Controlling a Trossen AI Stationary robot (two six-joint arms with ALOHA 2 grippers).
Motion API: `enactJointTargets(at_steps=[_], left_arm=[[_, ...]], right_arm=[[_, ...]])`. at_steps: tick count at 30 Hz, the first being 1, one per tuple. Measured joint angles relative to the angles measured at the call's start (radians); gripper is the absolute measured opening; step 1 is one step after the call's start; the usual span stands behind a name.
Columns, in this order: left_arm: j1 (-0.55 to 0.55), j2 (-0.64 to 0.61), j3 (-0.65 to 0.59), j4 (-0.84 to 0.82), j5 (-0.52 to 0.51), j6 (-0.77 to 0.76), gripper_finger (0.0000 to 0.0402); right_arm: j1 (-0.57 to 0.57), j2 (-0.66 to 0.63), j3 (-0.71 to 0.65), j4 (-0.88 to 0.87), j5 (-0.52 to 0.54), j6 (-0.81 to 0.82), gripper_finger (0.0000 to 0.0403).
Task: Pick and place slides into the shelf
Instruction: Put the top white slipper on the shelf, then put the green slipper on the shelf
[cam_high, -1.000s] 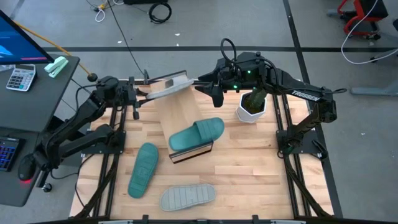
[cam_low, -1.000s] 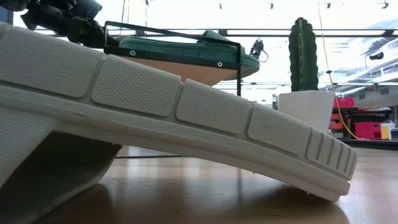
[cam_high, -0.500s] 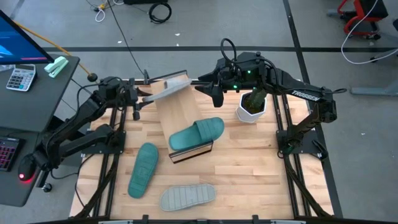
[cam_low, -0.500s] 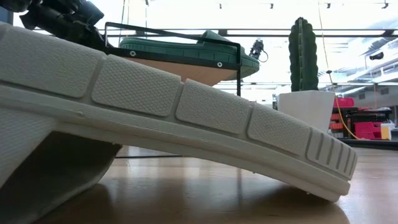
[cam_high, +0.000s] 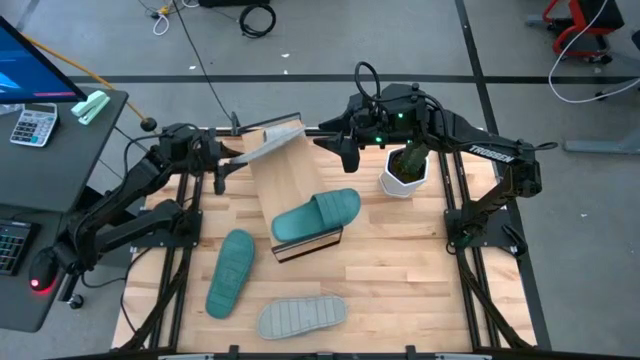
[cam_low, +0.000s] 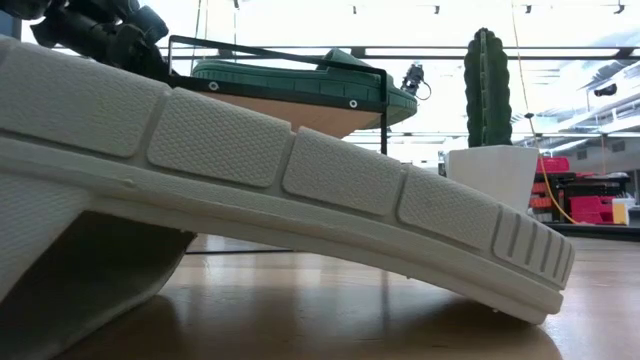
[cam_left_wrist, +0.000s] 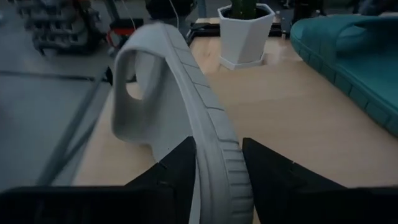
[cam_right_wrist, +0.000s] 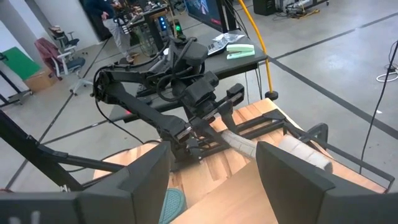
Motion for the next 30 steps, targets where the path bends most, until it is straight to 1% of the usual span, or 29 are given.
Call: enactJointTargets(at_steps=[3, 10, 16, 23, 27, 30], left_arm=[[-0.001, 0.000, 0.000, -0.022, 0.014, 0.000, 0.0150], [-0.018, 0.000, 0.000, -0.024, 0.025, 0.053, 0.0173], [-0.039, 0.000, 0.000, -0.024, 0.025, 0.047, 0.0180], [-0.043, -0.006, 0.000, -0.026, 0.034, -0.088, 0.0173], [-0.081, -0.044, 0.001, 0.004, 0.061, -0.136, 0.0172], [-0.114, -0.073, 0.034, 0.006, 0.064, -0.271, 0.0172]], right_arm=[[0.000, 0.000, 0.000, 0.000, -0.007, -0.001, 0.0244], [0.000, 0.000, 0.000, 0.000, -0.013, -0.001, 0.0244], [0.000, 0.000, 0.000, -0.010, -0.017, -0.001, 0.0244], [0.000, 0.000, 0.000, -0.088, -0.020, -0.001, 0.0244], [0.007, 0.000, 0.000, -0.114, -0.019, -0.022, 0.0244], [0.019, 0.000, 0.000, -0.113, -0.020, -0.041, 0.0244]])
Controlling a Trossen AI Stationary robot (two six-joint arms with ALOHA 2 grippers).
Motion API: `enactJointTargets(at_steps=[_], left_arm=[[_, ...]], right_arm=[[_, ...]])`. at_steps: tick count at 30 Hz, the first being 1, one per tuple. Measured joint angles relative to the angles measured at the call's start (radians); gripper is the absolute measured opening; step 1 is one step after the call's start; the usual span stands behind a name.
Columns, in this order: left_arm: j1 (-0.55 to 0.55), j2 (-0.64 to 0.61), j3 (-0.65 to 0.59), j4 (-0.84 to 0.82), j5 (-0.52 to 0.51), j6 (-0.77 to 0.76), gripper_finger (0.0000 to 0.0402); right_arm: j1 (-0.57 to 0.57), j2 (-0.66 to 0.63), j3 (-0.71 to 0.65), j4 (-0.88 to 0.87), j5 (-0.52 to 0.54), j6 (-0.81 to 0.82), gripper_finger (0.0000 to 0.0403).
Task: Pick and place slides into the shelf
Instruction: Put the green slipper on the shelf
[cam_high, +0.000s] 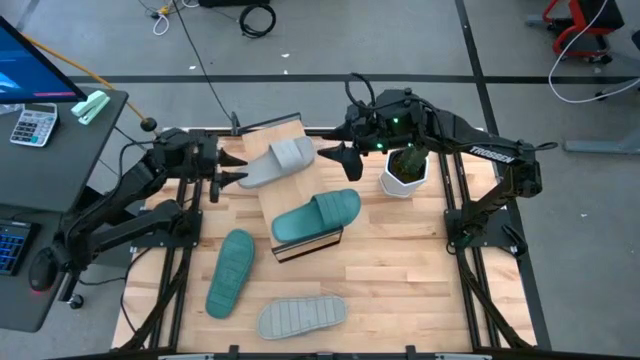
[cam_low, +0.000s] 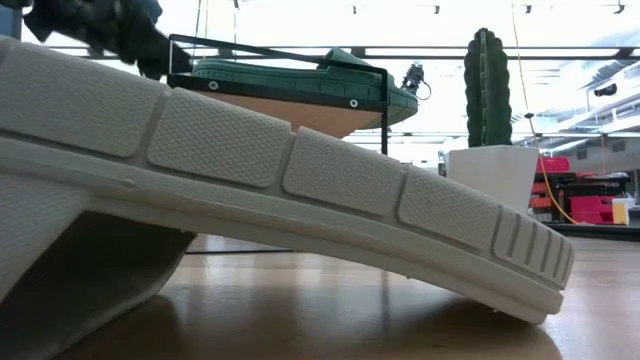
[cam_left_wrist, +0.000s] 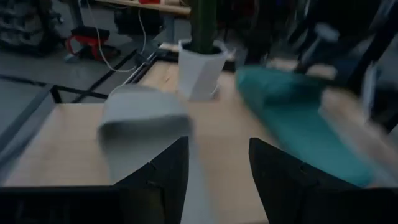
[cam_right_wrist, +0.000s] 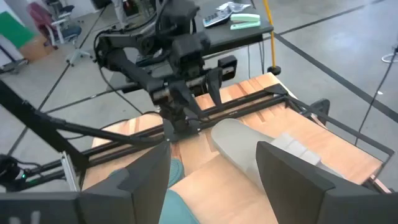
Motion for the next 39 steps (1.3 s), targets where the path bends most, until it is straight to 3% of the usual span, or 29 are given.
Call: enactJointTargets(at_steps=[4, 10, 16, 25, 33, 39], left_arm=[[-0.035, -0.025, 0.080, -0.106, -0.008, -0.139, 0.0172], [-0.110, -0.029, 0.269, -0.570, -0.062, -0.158, 0.0172], [-0.157, -0.032, 0.382, -0.856, -0.062, -0.377, 0.0172], [-0.204, -0.027, 0.266, -0.878, -0.115, -0.658, 0.0172], [-0.278, 0.007, 0.063, -0.857, -0.127, -0.663, 0.0172], [-0.334, 0.042, -0.042, -0.698, -0.127, -0.640, 0.0172]], right_arm=[[0.011, -0.001, 0.000, -0.010, -0.001, -0.023, 0.0244], [0.012, -0.002, 0.000, -0.076, -0.024, -0.050, 0.0244], [0.019, -0.002, 0.000, -0.121, -0.042, -0.092, 0.0244], [0.031, -0.002, 0.000, -0.181, -0.042, -0.129, 0.0244], [0.044, -0.002, 0.000, -0.257, -0.041, -0.141, 0.0244], [0.068, -0.002, 0.000, -0.256, -0.041, -0.141, 0.0244]])
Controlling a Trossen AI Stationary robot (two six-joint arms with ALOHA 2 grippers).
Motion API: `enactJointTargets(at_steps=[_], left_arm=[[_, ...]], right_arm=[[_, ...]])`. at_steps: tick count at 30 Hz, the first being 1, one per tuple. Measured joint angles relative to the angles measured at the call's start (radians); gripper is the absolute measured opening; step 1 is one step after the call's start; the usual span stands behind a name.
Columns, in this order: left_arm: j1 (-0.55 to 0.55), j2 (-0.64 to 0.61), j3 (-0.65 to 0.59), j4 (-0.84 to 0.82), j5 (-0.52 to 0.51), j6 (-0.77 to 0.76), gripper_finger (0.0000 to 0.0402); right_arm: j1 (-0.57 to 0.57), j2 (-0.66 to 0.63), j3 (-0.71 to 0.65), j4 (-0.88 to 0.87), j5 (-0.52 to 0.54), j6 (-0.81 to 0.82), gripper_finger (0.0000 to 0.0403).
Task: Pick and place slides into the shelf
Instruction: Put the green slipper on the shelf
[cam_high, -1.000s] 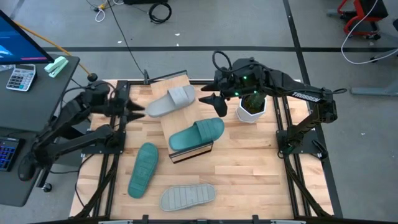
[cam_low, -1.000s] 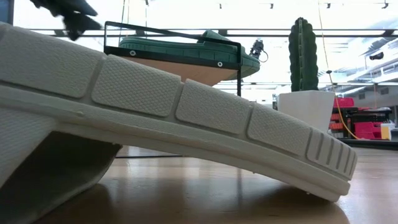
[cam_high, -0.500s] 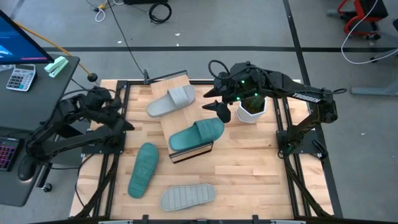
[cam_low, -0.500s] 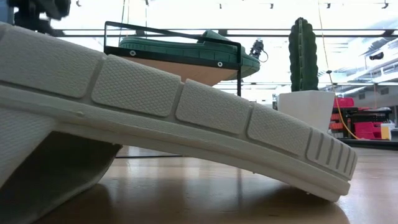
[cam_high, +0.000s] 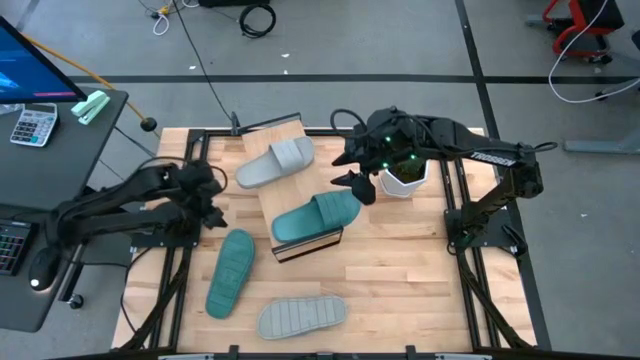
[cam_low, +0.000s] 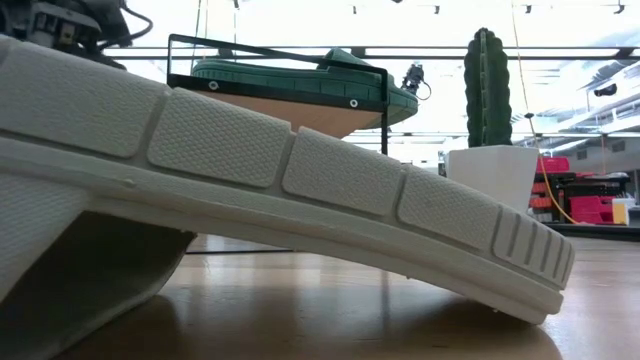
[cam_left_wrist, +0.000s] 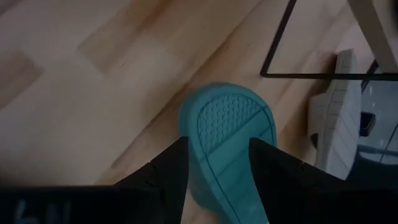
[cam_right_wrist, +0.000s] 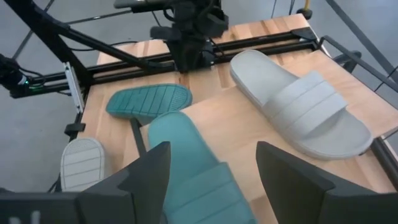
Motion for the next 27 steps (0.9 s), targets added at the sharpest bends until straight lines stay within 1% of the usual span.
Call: enactJointTargets(at_steps=[3, 13, 22, 27], left_arm=[[-0.023, 0.019, -0.028, 0.052, 0.000, 0.016, 0.0172], [-0.079, 0.094, -0.076, 0.082, 0.000, 0.017, 0.0172], [-0.130, 0.165, -0.130, 0.135, 0.000, 0.016, 0.0172], [-0.143, 0.174, -0.154, 0.213, 0.008, -0.017, 0.0172]], right_arm=[[0.011, 0.000, 0.000, 0.000, 0.000, 0.007, 0.0244], [0.043, 0.000, 0.000, 0.003, 0.020, 0.026, 0.0244], [0.042, 0.000, 0.000, 0.003, 0.028, 0.043, 0.0244], [0.042, 0.000, 0.000, 0.003, 0.027, 0.053, 0.0244]])
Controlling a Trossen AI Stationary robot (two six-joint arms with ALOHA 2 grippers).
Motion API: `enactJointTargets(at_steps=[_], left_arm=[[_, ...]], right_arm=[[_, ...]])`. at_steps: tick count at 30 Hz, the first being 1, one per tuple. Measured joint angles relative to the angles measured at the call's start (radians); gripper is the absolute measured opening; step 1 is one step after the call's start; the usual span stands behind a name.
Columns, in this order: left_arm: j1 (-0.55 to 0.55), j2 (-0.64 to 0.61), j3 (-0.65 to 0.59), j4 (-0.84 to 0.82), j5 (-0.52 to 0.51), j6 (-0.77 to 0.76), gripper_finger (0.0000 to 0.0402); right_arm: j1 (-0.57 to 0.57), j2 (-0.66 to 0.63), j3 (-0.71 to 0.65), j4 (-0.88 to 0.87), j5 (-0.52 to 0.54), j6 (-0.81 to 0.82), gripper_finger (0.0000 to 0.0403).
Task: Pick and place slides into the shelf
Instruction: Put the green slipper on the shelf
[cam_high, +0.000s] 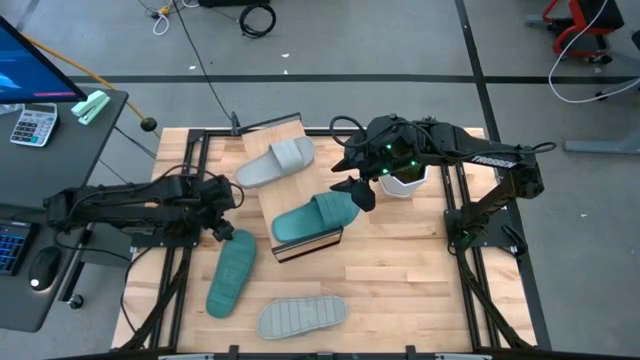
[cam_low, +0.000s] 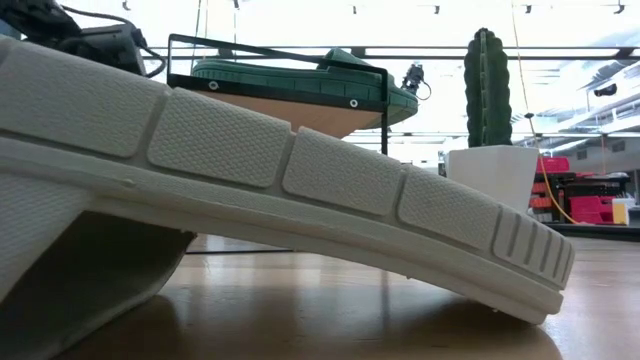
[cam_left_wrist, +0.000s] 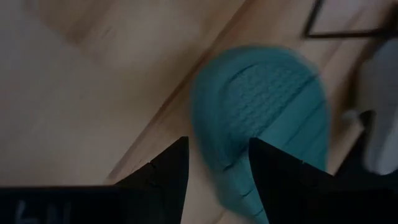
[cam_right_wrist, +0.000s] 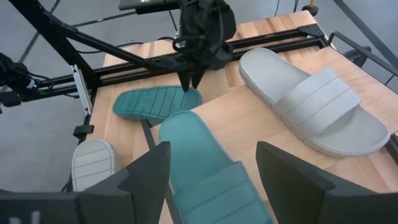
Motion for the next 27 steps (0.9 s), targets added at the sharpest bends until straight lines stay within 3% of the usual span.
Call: enactJointTargets(at_steps=[6, 19, 27], left_arm=[[0.000, 0.000, -0.003, 0.112, 0.079, -0.056, 0.0172], [-0.005, -0.004, -0.003, 0.154, 0.191, -0.203, 0.0172], [-0.069, -0.004, -0.003, 0.246, 0.179, -0.324, 0.0148]], right_arm=[[0.005, 0.000, 0.000, 0.000, 0.000, 0.007, 0.0244], [0.015, 0.000, 0.000, 0.000, 0.003, 0.006, 0.0244], [0.015, 0.000, 0.000, 0.000, 0.004, -0.002, 0.0244]])
